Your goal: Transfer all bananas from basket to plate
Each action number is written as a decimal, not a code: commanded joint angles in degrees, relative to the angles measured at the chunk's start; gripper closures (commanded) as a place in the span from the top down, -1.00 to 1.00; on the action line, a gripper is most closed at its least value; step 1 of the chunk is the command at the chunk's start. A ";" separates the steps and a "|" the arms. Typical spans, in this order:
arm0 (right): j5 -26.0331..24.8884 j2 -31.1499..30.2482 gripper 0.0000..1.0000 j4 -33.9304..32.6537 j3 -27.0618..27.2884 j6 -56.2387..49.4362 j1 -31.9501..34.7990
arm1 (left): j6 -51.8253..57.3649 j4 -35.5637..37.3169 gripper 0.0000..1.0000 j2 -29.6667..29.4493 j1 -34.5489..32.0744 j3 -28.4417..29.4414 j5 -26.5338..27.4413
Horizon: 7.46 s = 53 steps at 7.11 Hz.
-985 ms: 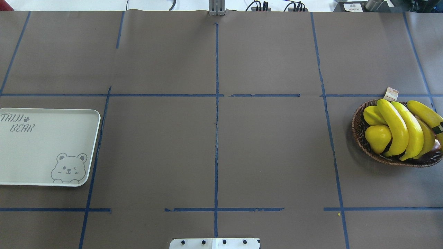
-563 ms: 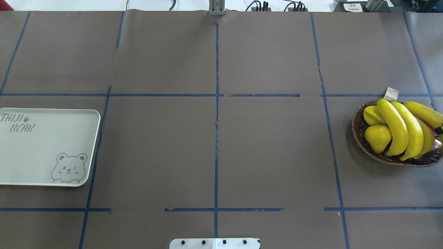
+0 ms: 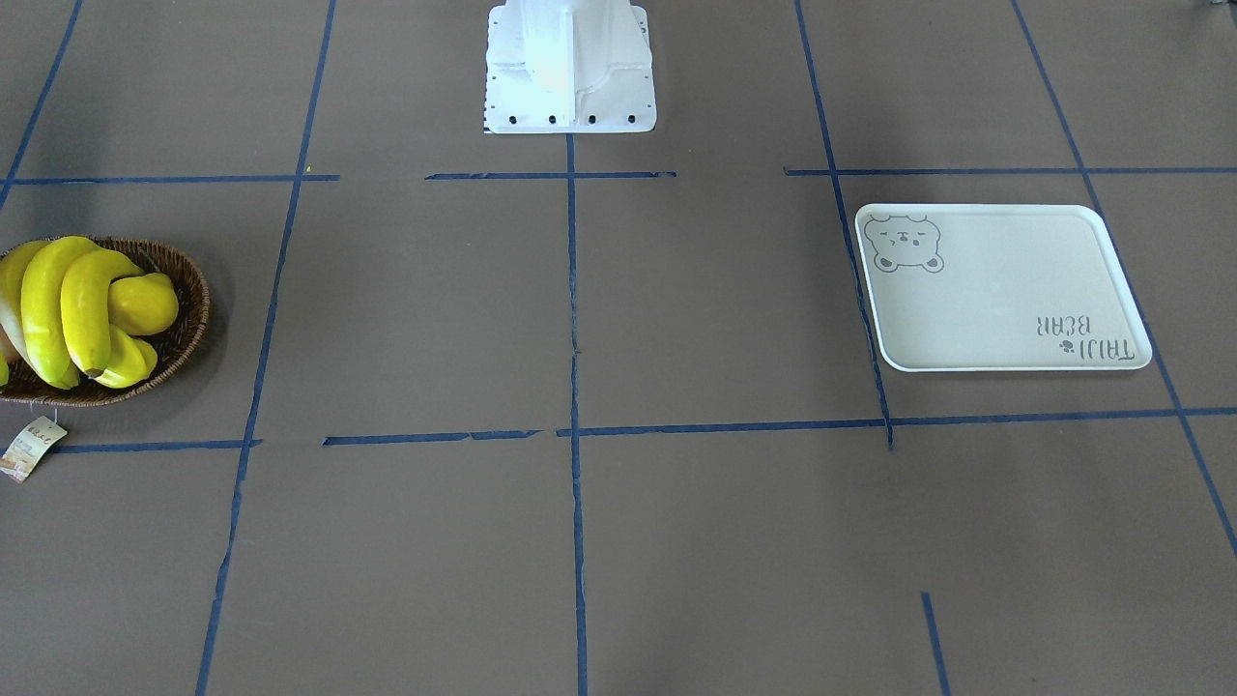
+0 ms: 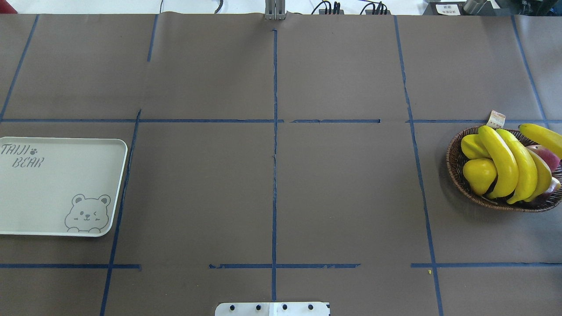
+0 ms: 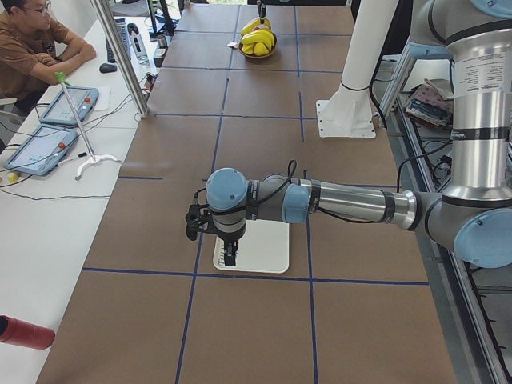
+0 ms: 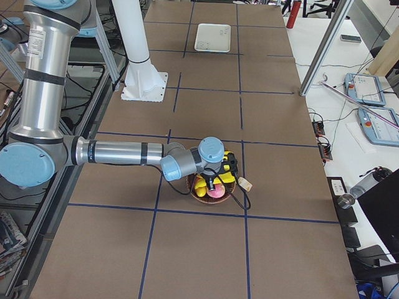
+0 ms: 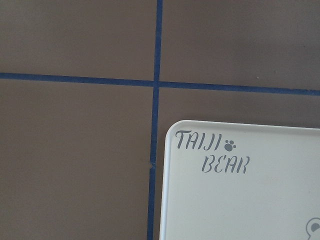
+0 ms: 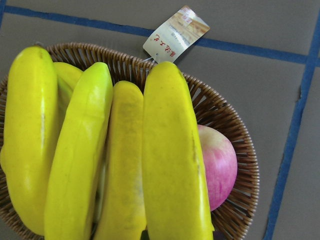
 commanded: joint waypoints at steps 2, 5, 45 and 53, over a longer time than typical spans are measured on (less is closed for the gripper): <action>4.87 1.22 -1.00 -0.94 2.79 0.45 6.01 | -0.27 0.10 1.00 -0.43 0.00 -0.28 -0.09; 10.28 17.00 -1.00 -4.81 2.88 7.64 0.34 | -0.54 -1.29 1.00 -2.44 0.17 -3.08 -1.32; -22.33 24.97 1.00 -0.68 18.79 56.36 -28.45 | -54.43 -37.51 -1.00 3.43 33.93 0.93 23.02; -19.87 24.70 1.00 -0.68 19.15 56.36 -26.60 | -49.93 -37.51 -0.79 -0.44 33.22 9.04 29.80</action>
